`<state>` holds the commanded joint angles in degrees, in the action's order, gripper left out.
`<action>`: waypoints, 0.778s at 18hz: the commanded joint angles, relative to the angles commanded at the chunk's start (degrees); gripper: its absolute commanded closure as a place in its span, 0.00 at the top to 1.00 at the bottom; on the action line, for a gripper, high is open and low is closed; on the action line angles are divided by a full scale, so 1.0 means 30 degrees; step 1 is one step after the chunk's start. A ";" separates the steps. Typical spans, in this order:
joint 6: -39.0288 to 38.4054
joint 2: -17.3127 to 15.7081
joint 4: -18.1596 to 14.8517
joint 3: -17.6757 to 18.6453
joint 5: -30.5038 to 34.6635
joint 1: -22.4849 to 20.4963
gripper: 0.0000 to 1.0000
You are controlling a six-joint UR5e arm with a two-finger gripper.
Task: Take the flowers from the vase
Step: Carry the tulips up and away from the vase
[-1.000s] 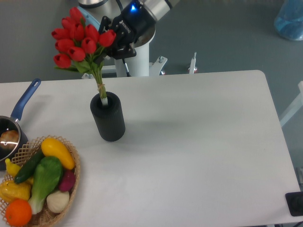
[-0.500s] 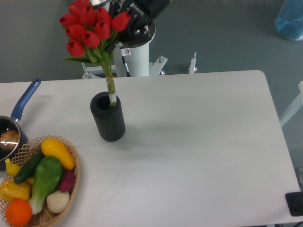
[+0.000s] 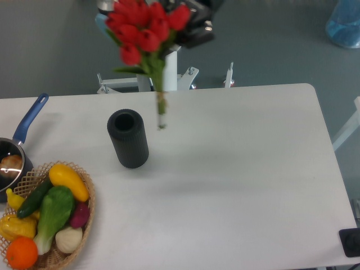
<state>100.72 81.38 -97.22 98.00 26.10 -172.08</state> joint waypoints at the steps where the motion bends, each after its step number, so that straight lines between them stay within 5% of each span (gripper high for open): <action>1: -0.0029 0.0118 0.0875 -0.0059 0.1104 -0.0701 0.00; 5: -0.0703 0.1287 0.3282 0.0057 0.6292 -0.2636 0.00; 8: -0.0585 0.1553 0.3987 0.0058 0.7587 -0.3577 0.00; 14: -0.1434 0.4098 0.6974 -0.1110 1.1243 -0.3638 0.00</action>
<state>96.42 93.67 -76.30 94.67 59.83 -182.99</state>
